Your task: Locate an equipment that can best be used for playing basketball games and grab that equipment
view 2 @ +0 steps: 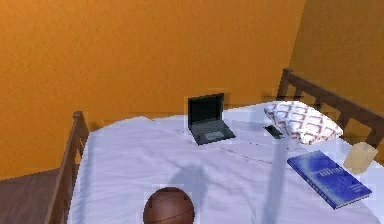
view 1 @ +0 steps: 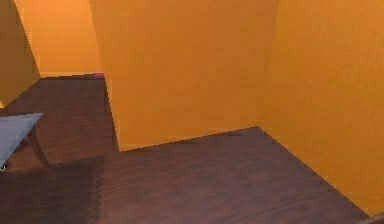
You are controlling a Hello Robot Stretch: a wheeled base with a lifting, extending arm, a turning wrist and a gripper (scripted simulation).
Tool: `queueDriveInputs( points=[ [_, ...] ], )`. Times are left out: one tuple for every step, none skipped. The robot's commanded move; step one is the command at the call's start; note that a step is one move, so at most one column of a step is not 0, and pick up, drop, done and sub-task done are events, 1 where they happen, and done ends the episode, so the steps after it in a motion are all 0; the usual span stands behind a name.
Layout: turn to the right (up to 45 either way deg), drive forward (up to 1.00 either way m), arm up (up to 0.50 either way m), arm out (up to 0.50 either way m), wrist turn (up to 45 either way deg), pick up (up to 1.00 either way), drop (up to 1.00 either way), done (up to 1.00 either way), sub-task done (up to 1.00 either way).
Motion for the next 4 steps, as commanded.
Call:
queueDriveInputs(
  points=[
    [0.0, 0.0, 0.5, 0.0, 0.0, 0.0, 0.0, 0.0, 0.0],
    [0.0, 0.0, 0.12, 0.0, 0.0, 0.0, 0.0, 0.0, 0.0],
    [0.0, 0.0, 0.0, 0.16, 0.0, 0.0, 0.0, 0.0, 0.0],
    [0.0, 0.0, 0.0, 0.0, 45.0, 0.0, 0.0, 0.0, 0.0]
  ],
)
